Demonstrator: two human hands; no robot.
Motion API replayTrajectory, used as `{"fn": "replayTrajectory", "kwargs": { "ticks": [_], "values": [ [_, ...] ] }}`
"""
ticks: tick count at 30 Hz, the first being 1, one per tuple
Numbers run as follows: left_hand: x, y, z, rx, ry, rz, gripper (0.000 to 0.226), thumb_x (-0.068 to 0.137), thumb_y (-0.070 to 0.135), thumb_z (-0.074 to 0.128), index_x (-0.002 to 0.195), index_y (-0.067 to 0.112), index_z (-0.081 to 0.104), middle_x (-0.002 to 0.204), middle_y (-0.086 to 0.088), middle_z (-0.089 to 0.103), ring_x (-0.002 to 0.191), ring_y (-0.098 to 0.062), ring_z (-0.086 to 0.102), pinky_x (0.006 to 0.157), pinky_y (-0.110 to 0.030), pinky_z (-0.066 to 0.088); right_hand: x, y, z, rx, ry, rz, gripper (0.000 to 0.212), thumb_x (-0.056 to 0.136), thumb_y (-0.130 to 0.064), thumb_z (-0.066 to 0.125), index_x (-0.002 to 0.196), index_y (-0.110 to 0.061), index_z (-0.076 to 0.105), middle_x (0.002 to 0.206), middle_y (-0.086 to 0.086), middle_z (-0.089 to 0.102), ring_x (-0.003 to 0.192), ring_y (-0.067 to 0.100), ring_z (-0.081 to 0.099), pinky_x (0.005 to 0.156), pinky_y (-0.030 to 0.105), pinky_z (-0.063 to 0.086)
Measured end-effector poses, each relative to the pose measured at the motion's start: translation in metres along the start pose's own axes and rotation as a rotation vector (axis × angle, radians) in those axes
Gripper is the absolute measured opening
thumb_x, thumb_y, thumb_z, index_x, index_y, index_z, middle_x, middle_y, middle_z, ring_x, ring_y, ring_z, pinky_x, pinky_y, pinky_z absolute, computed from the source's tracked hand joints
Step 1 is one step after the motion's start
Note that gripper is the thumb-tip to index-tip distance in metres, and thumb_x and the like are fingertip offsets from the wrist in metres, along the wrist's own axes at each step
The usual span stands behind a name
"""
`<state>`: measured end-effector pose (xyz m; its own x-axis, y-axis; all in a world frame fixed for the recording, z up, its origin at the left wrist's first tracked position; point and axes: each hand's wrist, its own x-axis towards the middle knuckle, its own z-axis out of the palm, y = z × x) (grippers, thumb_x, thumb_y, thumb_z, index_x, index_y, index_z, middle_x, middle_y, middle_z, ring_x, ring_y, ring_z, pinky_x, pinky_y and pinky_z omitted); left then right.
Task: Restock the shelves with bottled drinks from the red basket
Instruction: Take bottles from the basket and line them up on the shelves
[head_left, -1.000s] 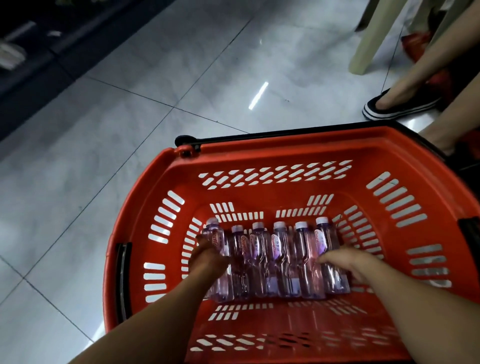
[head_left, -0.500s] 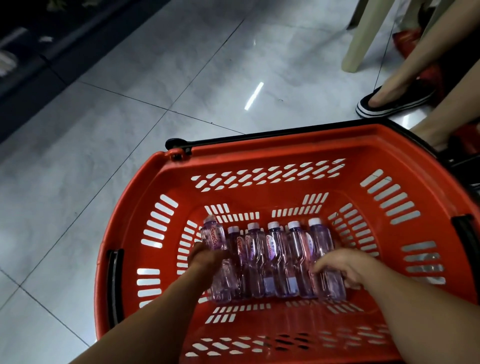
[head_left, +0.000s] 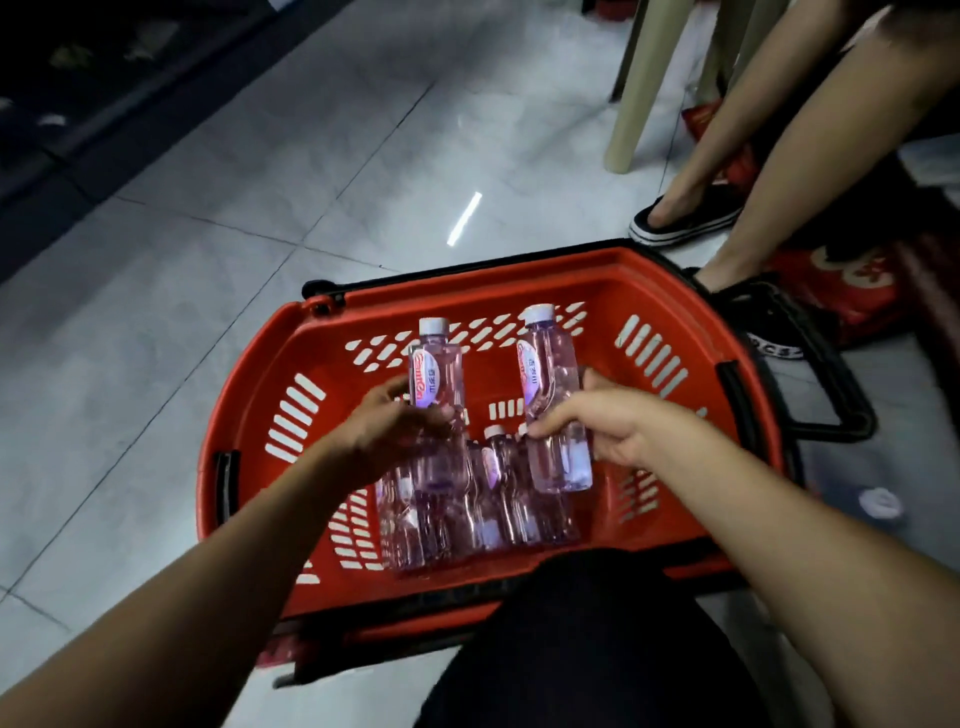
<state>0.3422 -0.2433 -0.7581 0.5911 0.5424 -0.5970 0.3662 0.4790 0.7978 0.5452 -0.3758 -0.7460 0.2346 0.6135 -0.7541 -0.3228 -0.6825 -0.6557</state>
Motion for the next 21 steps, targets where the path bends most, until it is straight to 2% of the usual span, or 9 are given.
{"fn": "replayTrajectory", "kwargs": {
  "ticks": [3, 5, 7, 9, 11, 13, 16, 19, 21],
  "values": [
    [-0.024, 0.038, 0.027, -0.038, -0.081, 0.139, 0.062, 0.072, 0.004, 0.074, 0.131, 0.01, 0.055, 0.117, -0.019, 0.066, 0.099, -0.03, 0.07, 0.077, -0.042, 0.058, -0.051, -0.001, -0.015, 0.084, -0.014, -0.165, 0.095, 0.05, 0.012, 0.08, 0.134, -0.016, 0.046, 0.114, 0.012, 0.07, 0.109, 0.03, 0.066, 0.103, 0.051, 0.047],
    [-0.043, 0.061, 0.053, -0.065, -0.131, 0.229, 0.057, 0.069, 0.0, 0.075, 0.124, 0.007, 0.058, 0.11, -0.018, 0.068, 0.093, -0.029, 0.07, 0.072, -0.039, 0.058, -0.089, 0.004, -0.026, 0.131, -0.004, -0.293, 0.073, 0.062, 0.02, 0.073, 0.123, -0.016, 0.055, 0.109, 0.012, 0.073, 0.106, 0.028, 0.068, 0.102, 0.048, 0.048],
    [-0.063, 0.082, 0.08, -0.074, -0.18, 0.318, 0.052, 0.068, 0.0, 0.072, 0.118, 0.009, 0.063, 0.109, -0.017, 0.068, 0.095, -0.031, 0.069, 0.077, -0.044, 0.059, -0.128, 0.01, -0.033, 0.193, 0.001, -0.414, 0.059, 0.066, 0.021, 0.07, 0.112, -0.013, 0.059, 0.1, 0.012, 0.074, 0.097, 0.026, 0.07, 0.1, 0.048, 0.05],
    [-0.089, 0.1, 0.113, -0.059, -0.23, 0.406, 0.05, 0.067, -0.003, 0.076, 0.115, 0.009, 0.065, 0.11, -0.017, 0.07, 0.099, -0.034, 0.068, 0.085, -0.049, 0.058, -0.165, 0.022, -0.045, 0.265, 0.006, -0.529, 0.062, 0.06, 0.017, 0.073, 0.114, -0.01, 0.059, 0.101, 0.014, 0.073, 0.092, 0.024, 0.069, 0.097, 0.046, 0.051],
    [-0.116, 0.113, 0.151, -0.045, -0.269, 0.472, 0.054, 0.066, -0.003, 0.076, 0.118, 0.005, 0.063, 0.117, -0.019, 0.069, 0.108, -0.039, 0.066, 0.09, -0.054, 0.054, -0.2, 0.032, -0.059, 0.332, 0.022, -0.629, 0.07, 0.058, 0.014, 0.072, 0.123, -0.009, 0.057, 0.107, 0.015, 0.071, 0.096, 0.024, 0.068, 0.092, 0.041, 0.054],
    [-0.144, 0.123, 0.19, -0.039, -0.324, 0.542, 0.058, 0.064, -0.006, 0.077, 0.119, 0.004, 0.063, 0.12, -0.025, 0.066, 0.108, -0.042, 0.064, 0.093, -0.06, 0.05, -0.236, 0.038, -0.071, 0.327, 0.123, -0.729, 0.069, 0.061, 0.007, 0.069, 0.126, -0.013, 0.056, 0.11, 0.011, 0.071, 0.101, 0.023, 0.067, 0.096, 0.041, 0.051],
    [-0.18, 0.131, 0.245, -0.014, -0.402, 0.668, 0.053, 0.063, -0.004, 0.074, 0.114, 0.008, 0.069, 0.116, -0.024, 0.068, 0.101, -0.044, 0.065, 0.095, -0.066, 0.045, -0.288, 0.046, -0.092, 0.349, 0.287, -0.893, 0.062, 0.062, 0.0, 0.063, 0.122, -0.015, 0.056, 0.109, 0.009, 0.071, 0.101, 0.022, 0.066, 0.097, 0.042, 0.048],
    [-0.215, 0.133, 0.296, 0.045, -0.499, 0.775, 0.054, 0.064, -0.005, 0.075, 0.117, 0.007, 0.068, 0.111, -0.02, 0.071, 0.098, -0.039, 0.068, 0.086, -0.05, 0.055, -0.337, 0.065, -0.117, 0.353, 0.45, -1.034, 0.054, 0.061, -0.004, 0.061, 0.114, -0.015, 0.06, 0.099, 0.003, 0.072, 0.093, 0.017, 0.065, 0.088, 0.035, 0.049],
    [-0.234, 0.131, 0.328, 0.036, -0.574, 0.803, 0.054, 0.065, -0.006, 0.075, 0.117, 0.005, 0.068, 0.109, -0.017, 0.072, 0.095, -0.032, 0.068, 0.083, -0.045, 0.056, -0.365, 0.085, -0.131, 0.389, 0.532, -1.094, 0.058, 0.058, -0.008, 0.065, 0.115, -0.015, 0.061, 0.101, 0.002, 0.072, 0.094, 0.016, 0.064, 0.09, 0.037, 0.048]
  ]
}}
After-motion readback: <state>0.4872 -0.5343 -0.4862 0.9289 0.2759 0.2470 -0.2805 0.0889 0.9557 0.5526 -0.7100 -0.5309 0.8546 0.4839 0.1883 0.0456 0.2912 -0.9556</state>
